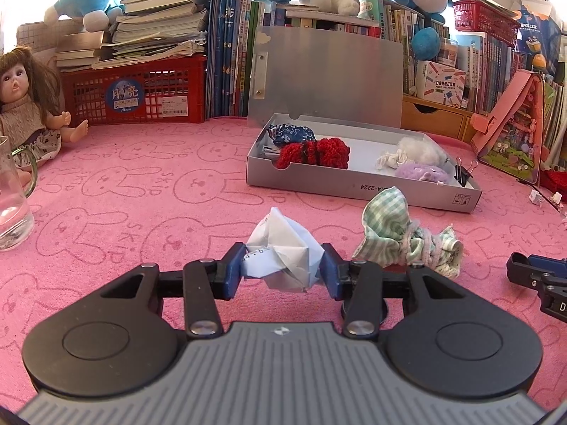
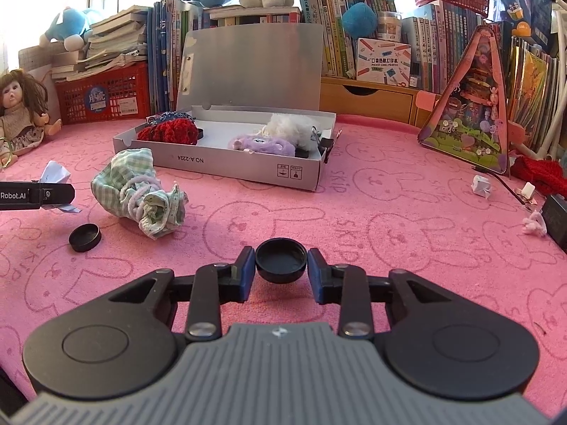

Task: Organize objects
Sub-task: 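Carry the black lid and crumpled paper with both tools over the box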

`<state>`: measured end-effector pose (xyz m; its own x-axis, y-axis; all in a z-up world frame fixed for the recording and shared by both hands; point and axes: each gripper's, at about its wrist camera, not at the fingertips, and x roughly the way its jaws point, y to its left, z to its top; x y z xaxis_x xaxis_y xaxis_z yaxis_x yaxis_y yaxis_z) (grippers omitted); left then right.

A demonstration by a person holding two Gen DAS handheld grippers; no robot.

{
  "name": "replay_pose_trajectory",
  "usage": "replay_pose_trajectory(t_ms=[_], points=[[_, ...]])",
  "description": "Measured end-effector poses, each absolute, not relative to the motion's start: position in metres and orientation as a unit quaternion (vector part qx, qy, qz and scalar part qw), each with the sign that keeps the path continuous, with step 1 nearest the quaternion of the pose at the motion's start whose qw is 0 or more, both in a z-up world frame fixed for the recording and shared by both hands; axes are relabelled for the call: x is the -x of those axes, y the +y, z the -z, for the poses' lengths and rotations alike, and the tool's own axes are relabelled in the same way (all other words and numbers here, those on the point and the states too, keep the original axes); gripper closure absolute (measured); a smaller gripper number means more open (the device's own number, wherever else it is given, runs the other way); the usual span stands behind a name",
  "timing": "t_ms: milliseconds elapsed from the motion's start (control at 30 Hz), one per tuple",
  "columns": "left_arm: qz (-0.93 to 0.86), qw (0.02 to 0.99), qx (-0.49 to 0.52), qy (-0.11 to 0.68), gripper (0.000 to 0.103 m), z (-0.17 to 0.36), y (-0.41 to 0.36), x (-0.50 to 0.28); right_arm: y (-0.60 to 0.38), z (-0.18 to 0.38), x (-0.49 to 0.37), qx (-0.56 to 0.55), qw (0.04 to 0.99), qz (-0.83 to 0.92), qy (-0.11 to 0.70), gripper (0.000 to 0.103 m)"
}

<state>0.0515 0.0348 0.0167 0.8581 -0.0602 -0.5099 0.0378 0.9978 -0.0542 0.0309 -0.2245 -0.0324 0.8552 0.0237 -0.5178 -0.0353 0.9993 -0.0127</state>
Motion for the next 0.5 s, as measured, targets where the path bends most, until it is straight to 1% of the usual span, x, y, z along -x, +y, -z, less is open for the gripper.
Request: replay_pose_trajectory(t_ms=[500], points=[[0.04, 0.97, 0.002, 0.238, 0.051, -0.05, 0.021, -0.076, -0.229, 0.002, -0.052, 0.005, 0.97, -0.006, 0.243, 0.066]])
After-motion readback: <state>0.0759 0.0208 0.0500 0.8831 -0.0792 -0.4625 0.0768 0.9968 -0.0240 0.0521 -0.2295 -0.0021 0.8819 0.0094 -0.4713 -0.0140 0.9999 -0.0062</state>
